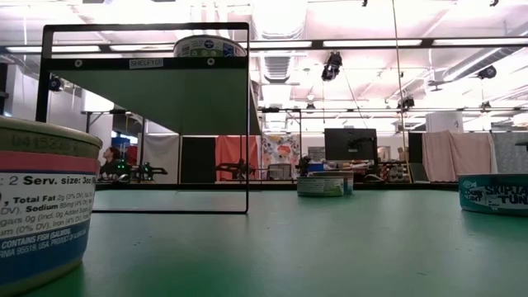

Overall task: Stack canned seafood by type on shelf
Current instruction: Put the green and blue tuna can on the shelf

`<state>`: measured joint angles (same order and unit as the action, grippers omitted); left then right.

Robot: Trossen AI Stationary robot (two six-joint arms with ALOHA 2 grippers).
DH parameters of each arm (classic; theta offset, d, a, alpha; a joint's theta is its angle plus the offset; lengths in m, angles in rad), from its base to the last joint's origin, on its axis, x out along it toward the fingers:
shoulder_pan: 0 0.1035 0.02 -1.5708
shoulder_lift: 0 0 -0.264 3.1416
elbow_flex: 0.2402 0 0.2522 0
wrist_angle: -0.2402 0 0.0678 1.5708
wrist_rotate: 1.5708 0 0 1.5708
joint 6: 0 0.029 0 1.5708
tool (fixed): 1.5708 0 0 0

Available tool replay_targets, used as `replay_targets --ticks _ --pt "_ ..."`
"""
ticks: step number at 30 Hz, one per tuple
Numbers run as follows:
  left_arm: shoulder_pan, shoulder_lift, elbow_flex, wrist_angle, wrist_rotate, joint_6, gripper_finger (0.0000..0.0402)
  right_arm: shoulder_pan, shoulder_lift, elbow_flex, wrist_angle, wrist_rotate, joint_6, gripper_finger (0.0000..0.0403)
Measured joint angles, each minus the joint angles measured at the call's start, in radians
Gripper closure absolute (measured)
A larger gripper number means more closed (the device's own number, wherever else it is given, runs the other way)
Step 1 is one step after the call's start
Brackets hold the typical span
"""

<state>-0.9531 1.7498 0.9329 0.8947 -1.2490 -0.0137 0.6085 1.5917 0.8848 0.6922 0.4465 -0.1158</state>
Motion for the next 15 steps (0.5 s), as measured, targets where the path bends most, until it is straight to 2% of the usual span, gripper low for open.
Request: replay_targets --ticks 4,15 --pt "0.0 0.0 0.0 -0.017 0.0 0.0 0.0177 -0.001 0.0 0.0 0.0 0.001 -0.001 0.0268" --pt "0.001 0.001 0.0 -0.044 0.002 0.0 0.0175 -0.007 0.0 0.0 0.003 0.0 -0.002 0.0268"
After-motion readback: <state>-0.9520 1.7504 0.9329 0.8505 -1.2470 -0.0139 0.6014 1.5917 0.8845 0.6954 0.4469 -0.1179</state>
